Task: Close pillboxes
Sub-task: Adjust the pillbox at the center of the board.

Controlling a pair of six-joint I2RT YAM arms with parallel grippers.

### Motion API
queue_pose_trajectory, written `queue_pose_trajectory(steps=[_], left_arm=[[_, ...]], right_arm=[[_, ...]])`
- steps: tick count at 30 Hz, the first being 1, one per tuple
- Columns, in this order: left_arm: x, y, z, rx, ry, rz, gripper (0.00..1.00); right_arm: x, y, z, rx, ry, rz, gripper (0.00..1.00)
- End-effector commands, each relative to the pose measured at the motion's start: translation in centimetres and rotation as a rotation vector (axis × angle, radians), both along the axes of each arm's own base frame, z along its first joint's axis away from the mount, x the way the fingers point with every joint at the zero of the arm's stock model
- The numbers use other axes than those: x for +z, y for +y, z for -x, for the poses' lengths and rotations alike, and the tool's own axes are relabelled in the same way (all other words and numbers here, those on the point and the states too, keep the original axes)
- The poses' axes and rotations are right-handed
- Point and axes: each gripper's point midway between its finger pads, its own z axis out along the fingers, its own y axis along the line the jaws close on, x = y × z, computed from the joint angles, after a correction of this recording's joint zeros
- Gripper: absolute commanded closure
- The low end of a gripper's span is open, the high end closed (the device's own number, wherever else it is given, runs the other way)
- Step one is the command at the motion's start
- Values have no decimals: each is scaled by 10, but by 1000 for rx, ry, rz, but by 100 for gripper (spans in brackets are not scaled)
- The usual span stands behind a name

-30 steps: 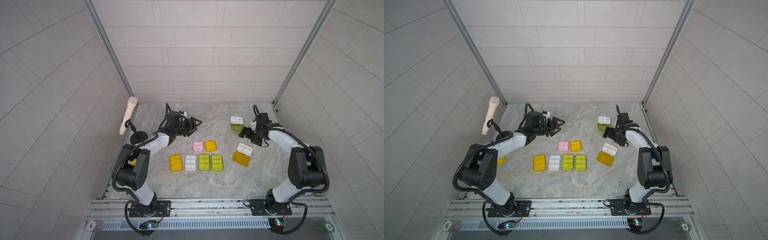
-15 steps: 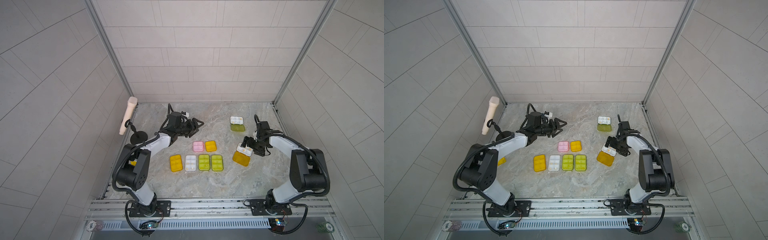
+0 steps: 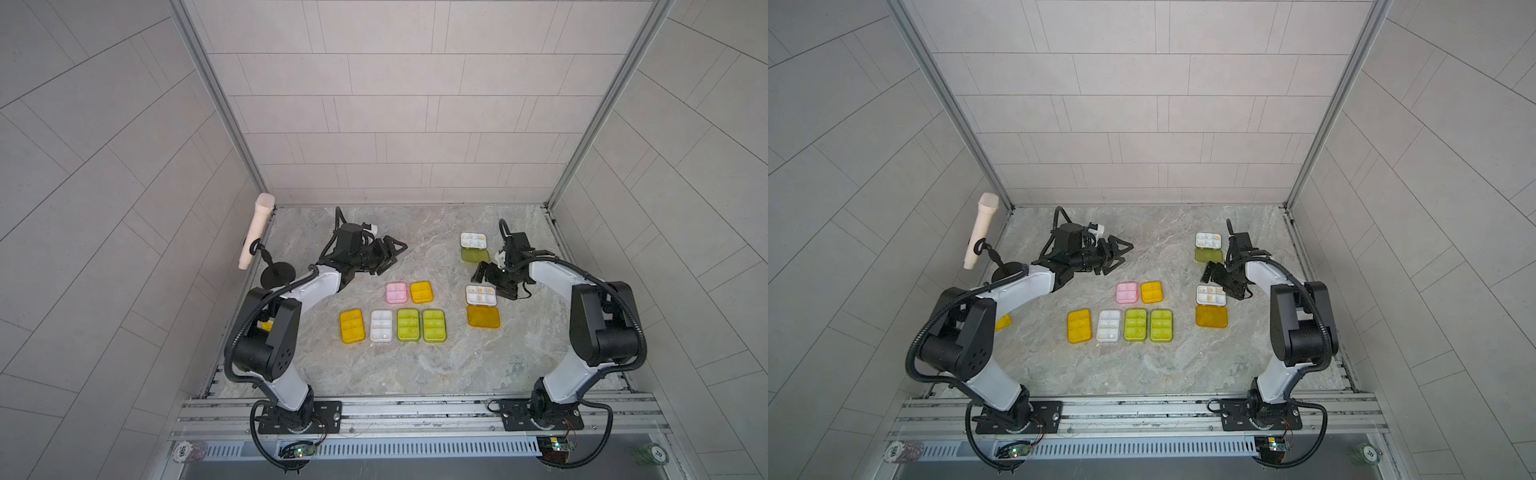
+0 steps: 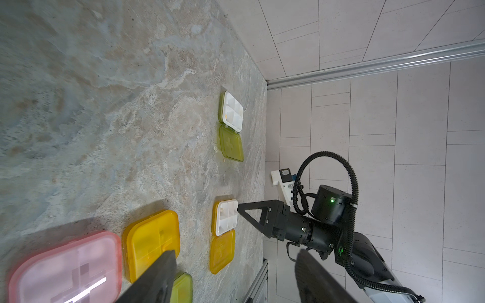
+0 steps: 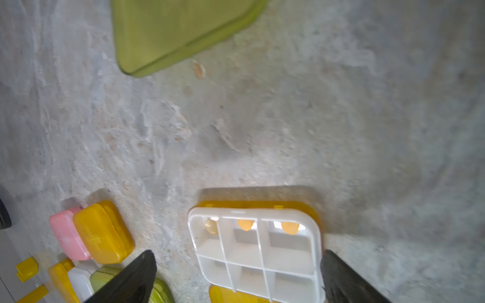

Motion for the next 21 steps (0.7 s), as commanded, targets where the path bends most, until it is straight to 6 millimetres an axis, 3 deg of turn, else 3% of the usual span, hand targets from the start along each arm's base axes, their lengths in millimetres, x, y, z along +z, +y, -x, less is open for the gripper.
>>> queue_pose_trajectory(steps=[1, 5, 7, 14, 21], left_arm=[[0, -3, 2, -21, -7, 1, 24], [0, -4, 2, -24, -9, -5, 24], [-1, -3, 2, -22, -8, -6, 24], [2, -4, 2, -24, -15, -5, 24], [0, -3, 2, -25, -11, -7, 24]], right_arm=[[-6, 25, 0, 97, 26, 4, 2], [-12, 60, 3, 194, 47, -18, 3], [-6, 67, 5, 220, 34, 7, 4], [37, 66, 7, 251, -49, 97, 3], [37, 56, 11, 256, -29, 147, 3]])
